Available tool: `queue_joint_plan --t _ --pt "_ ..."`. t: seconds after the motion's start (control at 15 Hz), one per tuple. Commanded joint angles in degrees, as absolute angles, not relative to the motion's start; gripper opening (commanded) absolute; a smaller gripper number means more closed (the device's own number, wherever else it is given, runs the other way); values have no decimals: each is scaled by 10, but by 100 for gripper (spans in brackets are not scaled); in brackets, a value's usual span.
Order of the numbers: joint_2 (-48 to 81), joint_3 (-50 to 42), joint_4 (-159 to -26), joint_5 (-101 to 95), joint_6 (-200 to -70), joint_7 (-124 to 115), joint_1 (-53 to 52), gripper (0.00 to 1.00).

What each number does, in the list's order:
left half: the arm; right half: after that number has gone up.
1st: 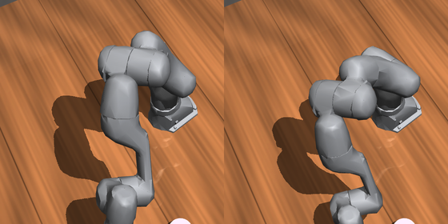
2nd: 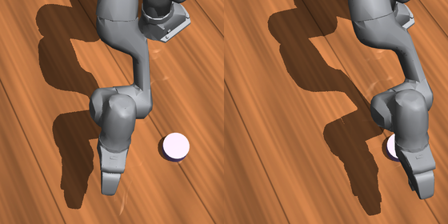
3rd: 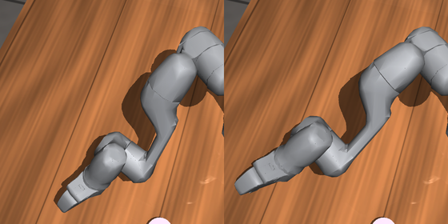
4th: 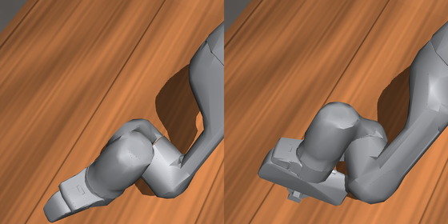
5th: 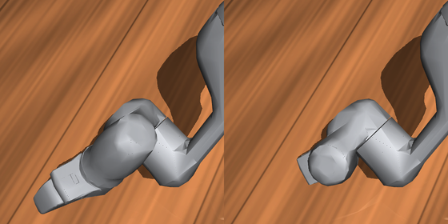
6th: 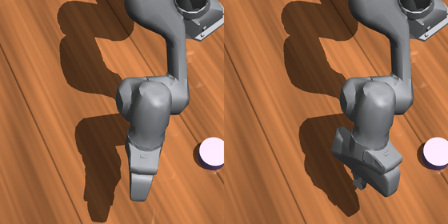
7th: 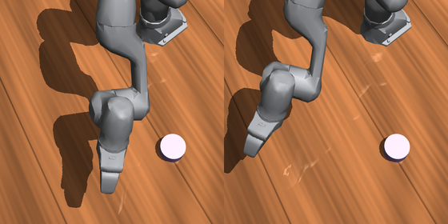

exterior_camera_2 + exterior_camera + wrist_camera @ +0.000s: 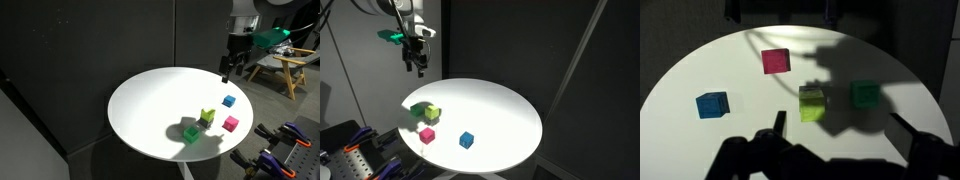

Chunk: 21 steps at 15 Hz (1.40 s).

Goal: Pick up the lime green block and put it on the gray block

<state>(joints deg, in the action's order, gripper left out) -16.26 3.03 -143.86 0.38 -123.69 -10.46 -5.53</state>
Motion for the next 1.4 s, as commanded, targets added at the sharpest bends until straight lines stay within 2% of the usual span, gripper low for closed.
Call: queue_joint_plan --t 0.0,1.33 --pt "-194 43 -1450 -8 -1230 -142 -34 100" --pt "-196 42 -1448 1 -1235 -144 -20 100"
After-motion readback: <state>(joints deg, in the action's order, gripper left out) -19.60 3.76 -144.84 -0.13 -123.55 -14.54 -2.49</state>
